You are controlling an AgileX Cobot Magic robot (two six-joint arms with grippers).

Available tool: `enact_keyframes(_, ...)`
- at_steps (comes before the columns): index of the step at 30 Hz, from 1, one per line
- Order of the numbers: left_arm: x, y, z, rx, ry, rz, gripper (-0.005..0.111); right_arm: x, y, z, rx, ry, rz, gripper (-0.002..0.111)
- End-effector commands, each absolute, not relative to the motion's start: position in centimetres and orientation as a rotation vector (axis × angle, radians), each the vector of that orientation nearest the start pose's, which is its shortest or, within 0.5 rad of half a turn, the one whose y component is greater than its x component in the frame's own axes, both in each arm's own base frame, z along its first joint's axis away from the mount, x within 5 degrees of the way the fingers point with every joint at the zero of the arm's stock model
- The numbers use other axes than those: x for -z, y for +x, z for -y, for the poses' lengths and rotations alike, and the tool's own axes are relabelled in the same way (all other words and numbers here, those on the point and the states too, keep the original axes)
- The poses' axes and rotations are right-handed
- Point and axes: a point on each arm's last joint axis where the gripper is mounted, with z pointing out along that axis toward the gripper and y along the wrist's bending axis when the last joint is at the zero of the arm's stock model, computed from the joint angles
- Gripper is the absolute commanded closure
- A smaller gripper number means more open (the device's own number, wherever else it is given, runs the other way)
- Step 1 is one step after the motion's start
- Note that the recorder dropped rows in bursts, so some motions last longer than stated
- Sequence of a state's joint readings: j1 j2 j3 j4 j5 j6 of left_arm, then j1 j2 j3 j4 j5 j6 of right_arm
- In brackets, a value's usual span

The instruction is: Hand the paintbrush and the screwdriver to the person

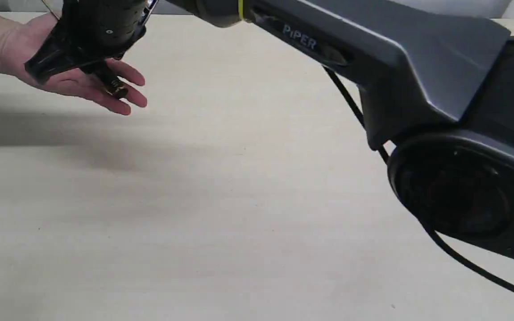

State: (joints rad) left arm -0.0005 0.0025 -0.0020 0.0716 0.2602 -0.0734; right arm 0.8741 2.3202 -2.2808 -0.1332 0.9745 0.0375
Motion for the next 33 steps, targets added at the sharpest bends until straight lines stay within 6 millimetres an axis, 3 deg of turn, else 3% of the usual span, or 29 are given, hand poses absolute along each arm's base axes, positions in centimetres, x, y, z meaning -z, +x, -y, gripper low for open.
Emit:
enact_keyframes(1, -19.0, 5.5, -0.1, -0.005, -0.015, -1.734, 0.107, -29.5, 34.2, -37.6, -0.133, -1.035, -2.265, 0.091)
enact_keyframes(2, -19.0, 5.5, -0.1, -0.005, -0.015, -1.734, 0.107, -30.3, 34.2, -37.0, -0.129, -1.025, -2.271, 0.102)
enact_keyframes(3, -19.0, 5.5, -0.1, -0.005, -0.015, -1.734, 0.107, -31.2, 34.1, -36.5, -0.147, -1.004, -2.279, 0.103)
enact_keyframes(10, -19.1, 5.5, -0.1, -0.005, -0.015, -1.731, 0.107, -36.7, 33.1, -33.5, -0.275, -0.904, -2.17, 0.104)
enact_keyframes(13, -19.1, 5.5, -0.1, -0.005, -0.015, -1.731, 0.107, -37.5, 32.1, -32.5, -0.307, -0.886, -2.076, 0.104)
enact_keyframes(15, -19.1, 5.5, -0.1, -0.005, -0.015, -1.731, 0.107, -37.4, 31.5, -31.7, -0.292, -0.894, -2.026, 0.104)
enact_keyframes(19, -19.1, 5.5, -0.1, -0.005, -0.015, -1.731, 0.107, -35.0, 29.3, -28.8, -0.323, -0.875, -1.94, 0.104)
enact_keyframes(23, -19.1, 5.5, -0.1, -0.005, -0.015, -1.731, 0.107, -31.9, 26.0, -24.7, -0.423, -0.801, -1.871, 0.104)
enact_keyframes(27, -19.1, 5.5, -0.1, -0.005, -0.015, -1.731, 0.107, -30.3, 22.3, -21.0, -0.504, -0.719, -1.866, 0.104)
enact_keyframes(33, -19.1, 5.5, -0.1, -0.005, -0.015, -1.731, 0.107, -30.6, 17.1, -16.3, -0.566, -0.66, -1.73, 0.104)
